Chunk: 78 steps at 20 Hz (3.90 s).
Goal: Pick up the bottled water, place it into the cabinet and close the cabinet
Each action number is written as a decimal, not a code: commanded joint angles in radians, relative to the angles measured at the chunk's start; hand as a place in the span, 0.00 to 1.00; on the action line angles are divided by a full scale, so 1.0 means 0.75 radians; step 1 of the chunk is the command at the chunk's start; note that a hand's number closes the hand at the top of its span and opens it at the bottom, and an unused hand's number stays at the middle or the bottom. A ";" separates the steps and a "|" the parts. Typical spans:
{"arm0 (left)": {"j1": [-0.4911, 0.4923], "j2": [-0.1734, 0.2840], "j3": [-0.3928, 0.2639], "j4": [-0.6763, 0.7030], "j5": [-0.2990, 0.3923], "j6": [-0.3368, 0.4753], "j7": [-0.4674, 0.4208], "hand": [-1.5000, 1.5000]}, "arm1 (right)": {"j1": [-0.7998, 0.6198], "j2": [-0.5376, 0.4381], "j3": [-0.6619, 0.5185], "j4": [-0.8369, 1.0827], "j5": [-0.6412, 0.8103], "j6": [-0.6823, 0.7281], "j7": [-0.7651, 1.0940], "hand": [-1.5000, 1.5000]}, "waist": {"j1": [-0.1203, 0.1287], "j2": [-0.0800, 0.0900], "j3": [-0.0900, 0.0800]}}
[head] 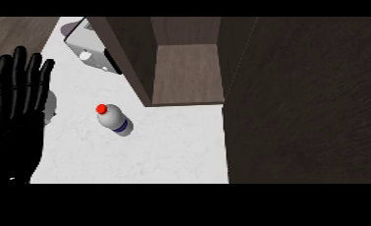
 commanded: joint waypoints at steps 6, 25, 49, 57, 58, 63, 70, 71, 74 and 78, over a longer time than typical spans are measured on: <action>-0.060 -0.057 0.037 0.023 -0.230 0.197 0.084 0.00 | 0.149 0.023 0.028 -0.216 -0.107 0.066 0.008 0.00 | 0.039 0.043 -0.004; 0.281 -0.166 -0.429 -0.107 -0.435 0.555 0.436 0.00 | 0.793 0.036 0.246 -0.668 -0.259 0.180 0.275 0.00 | 0.034 0.041 -0.004; 0.195 -0.126 0.037 0.694 0.055 0.451 -0.243 0.00 | 1.151 0.027 0.414 -0.634 -0.080 0.290 -0.086 0.00 | 0.026 0.043 -0.006; 0.046 -0.166 0.125 1.116 0.148 0.481 -0.549 0.00 | 1.323 -0.007 0.389 -0.695 -0.116 0.347 -0.161 0.00 | 0.012 0.043 -0.006; 0.065 -0.142 0.162 1.094 0.170 0.415 -0.550 0.00 | 1.217 0.012 0.399 -0.742 -0.116 0.284 -0.050 0.00 | 0.032 0.046 -0.006; 0.019 -0.165 0.247 1.398 0.249 0.301 -0.790 0.00 | 1.281 -0.017 0.354 -0.638 -0.135 0.351 -0.197 0.00 | 0.020 0.044 -0.006; -0.182 -0.129 0.298 1.723 0.348 0.067 -0.895 0.00 | 1.364 -0.033 0.365 -0.674 -0.137 0.371 -0.242 0.00 | 0.007 0.045 -0.007; -0.193 -0.129 0.281 1.783 0.331 0.024 -0.944 0.00 | 1.289 -0.037 0.346 -0.653 -0.151 0.357 -0.190 0.00 | 0.019 0.048 -0.007; -0.274 -0.126 0.349 1.970 0.359 -0.024 -1.079 0.00 | 1.364 -0.035 0.366 -0.657 -0.120 0.370 -0.243 0.00 | 0.009 0.048 -0.007; -0.319 -0.165 0.396 2.068 0.399 0.013 -1.175 1.00 | 1.454 -0.057 0.367 -0.716 -0.149 0.390 -0.271 0.00 | 0.006 0.046 -0.007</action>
